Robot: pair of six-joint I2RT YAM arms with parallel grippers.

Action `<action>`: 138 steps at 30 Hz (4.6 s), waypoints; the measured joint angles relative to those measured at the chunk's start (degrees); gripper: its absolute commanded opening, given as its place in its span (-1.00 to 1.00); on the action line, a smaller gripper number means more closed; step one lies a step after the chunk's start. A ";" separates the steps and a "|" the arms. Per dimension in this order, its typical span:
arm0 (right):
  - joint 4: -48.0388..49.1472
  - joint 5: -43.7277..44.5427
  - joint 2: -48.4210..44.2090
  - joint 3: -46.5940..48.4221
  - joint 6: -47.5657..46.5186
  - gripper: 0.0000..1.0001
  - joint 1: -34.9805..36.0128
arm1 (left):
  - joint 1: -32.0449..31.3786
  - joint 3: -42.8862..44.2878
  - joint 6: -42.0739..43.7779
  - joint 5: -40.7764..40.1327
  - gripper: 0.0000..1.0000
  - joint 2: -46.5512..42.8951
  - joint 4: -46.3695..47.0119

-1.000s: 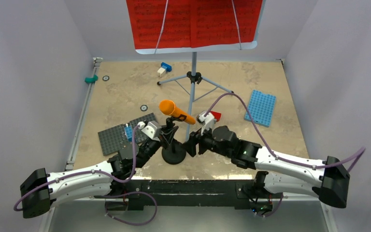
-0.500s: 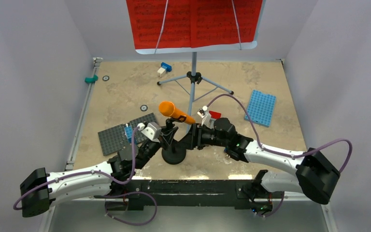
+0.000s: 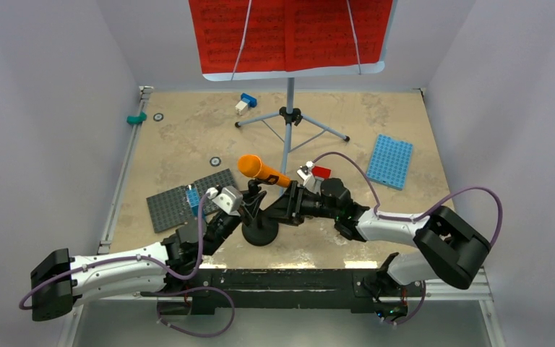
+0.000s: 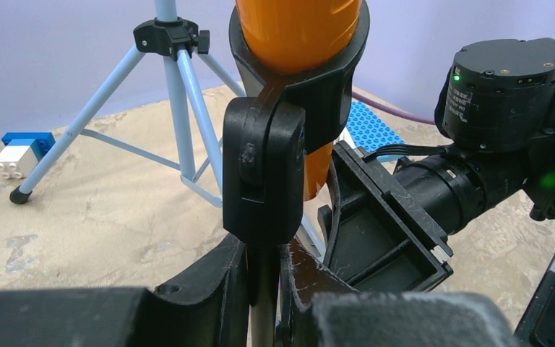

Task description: Pack up the instrument practice props

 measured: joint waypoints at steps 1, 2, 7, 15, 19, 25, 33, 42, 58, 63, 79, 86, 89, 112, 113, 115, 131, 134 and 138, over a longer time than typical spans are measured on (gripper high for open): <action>1.09 -0.28 0.46 -0.15 1.11 -0.01 0.00 | -0.11 -0.09 0.11 -0.20 -1.00 0.07 0.24; 2.23 -0.42 1.03 -0.24 2.12 -0.08 -0.04 | -0.24 -0.11 0.37 -0.37 -1.00 0.17 0.46; 5.73 -0.98 4.48 -0.39 5.88 -0.52 -0.17 | -0.50 -0.13 0.70 -1.38 -1.00 0.57 1.07; 6.29 -1.99 5.03 -0.37 6.69 -1.00 -0.57 | -0.72 -0.15 0.90 -2.12 -1.00 0.92 1.57; 4.74 -1.64 3.98 -0.31 3.91 -1.00 -0.57 | -0.85 -0.15 0.79 -2.05 -1.00 1.31 1.86; -0.68 -0.55 1.60 1.22 -4.72 -1.00 -0.37 | -1.01 -0.11 0.24 -2.01 -1.00 2.08 2.40; -10.05 6.97 -3.78 3.10 -20.61 -1.00 2.49 | -1.01 0.46 -0.85 -1.81 -1.00 3.10 2.29; -19.06 26.08 -8.24 6.05 -39.36 -1.00 12.83 | -0.98 1.07 -1.33 -2.45 -1.00 4.35 2.29; -35.19 38.40 -9.40 13.86 -49.48 0.24 19.65 | -0.98 1.07 -3.26 -3.04 -1.00 5.09 3.15; -37.79 31.17 -12.33 13.55 -42.88 0.25 16.79 | -1.05 1.07 -3.23 -2.69 -1.00 4.92 3.02; -25.49 13.86 -11.89 6.12 -28.30 0.16 5.01 | -1.22 1.07 -3.23 -2.67 -1.00 4.85 2.91; -14.99 6.25 -6.49 3.58 -20.90 -0.20 1.05 | -1.70 1.07 -3.19 -2.82 -1.00 4.28 2.16; -12.09 4.11 -4.59 3.41 -19.12 -0.56 0.74 | -1.81 1.07 -3.19 -2.84 -1.00 4.11 1.90; -15.26 32.48 -11.47 2.47 -45.68 -1.00 15.98 | -2.23 2.97 -4.74 -5.62 -1.00 6.99 0.72; -15.76 35.17 -11.54 2.80 -47.63 -1.00 17.51 | -2.23 3.02 -4.74 -5.68 -1.00 7.21 0.85; -16.85 41.94 -11.41 3.58 -52.19 -1.00 21.20 | -2.23 3.06 -4.81 -5.70 -1.00 7.65 1.27; -9.86 77.09 0.70 7.41 -88.37 -1.00 40.63 | -2.51 -0.37 -5.18 -3.65 -1.00 7.17 7.45; -7.78 79.87 2.75 7.72 -93.07 -1.00 42.03 | -2.56 -0.85 -5.18 -3.19 -1.00 6.60 7.69; -5.79 83.62 5.57 8.70 -97.74 -0.39 43.45 | -2.56 -1.14 -5.18 -3.08 -1.00 6.03 7.56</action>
